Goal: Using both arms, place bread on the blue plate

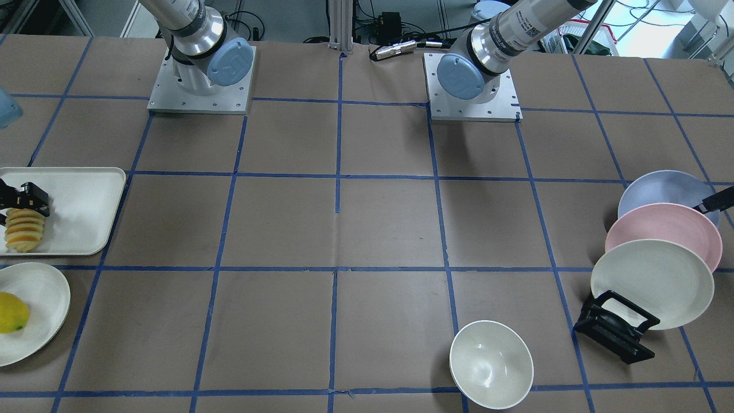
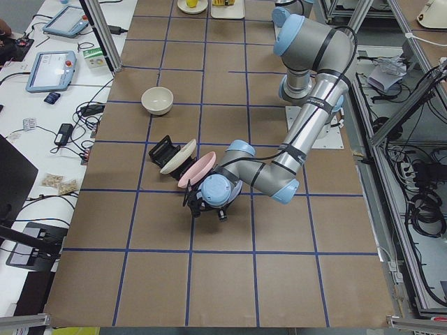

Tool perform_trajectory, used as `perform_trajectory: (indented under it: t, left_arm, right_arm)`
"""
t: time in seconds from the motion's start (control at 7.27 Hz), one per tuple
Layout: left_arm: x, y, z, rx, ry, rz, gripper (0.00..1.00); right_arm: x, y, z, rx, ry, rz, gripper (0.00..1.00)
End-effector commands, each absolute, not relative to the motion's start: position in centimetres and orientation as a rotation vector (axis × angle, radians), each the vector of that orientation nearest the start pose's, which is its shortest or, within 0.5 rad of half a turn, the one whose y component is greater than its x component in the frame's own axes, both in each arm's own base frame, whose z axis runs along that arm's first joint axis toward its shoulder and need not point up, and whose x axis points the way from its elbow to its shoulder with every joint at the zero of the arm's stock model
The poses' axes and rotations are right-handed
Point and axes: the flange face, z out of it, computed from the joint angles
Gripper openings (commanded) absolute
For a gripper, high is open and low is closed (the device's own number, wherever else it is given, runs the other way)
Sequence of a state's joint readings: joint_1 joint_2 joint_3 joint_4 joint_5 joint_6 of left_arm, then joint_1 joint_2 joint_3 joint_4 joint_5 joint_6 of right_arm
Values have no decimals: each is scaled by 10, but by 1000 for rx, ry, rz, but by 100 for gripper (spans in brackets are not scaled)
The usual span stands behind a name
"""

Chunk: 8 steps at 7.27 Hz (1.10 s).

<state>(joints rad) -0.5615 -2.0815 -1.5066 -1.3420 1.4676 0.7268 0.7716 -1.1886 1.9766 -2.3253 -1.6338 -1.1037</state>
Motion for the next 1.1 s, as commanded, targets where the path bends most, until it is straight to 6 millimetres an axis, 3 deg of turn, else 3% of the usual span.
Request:
perform_trajectory:
  t: [0.0, 0.41, 0.55, 0.69, 0.96]
  left_arm:
    - [462, -460, 242, -503, 3343, 121, 73]
    - [459, -458, 238, -522, 3354, 149, 53]
    - [460, -459, 240, -522, 3354, 149, 33]
    - [462, -457, 244, -511, 3336, 187, 0]
    - [466, -456, 248, -497, 3304, 220, 0]
  right_arm:
    - [-293, -462, 180, -469, 3117, 102, 35]
    - [-300, -470, 193, -461, 3138, 90, 22]
    - [-301, -471, 194, -461, 3140, 89, 19]
    - [-300, -471, 193, -461, 3137, 88, 13]
    - [-299, -469, 191, -453, 3127, 100, 7]
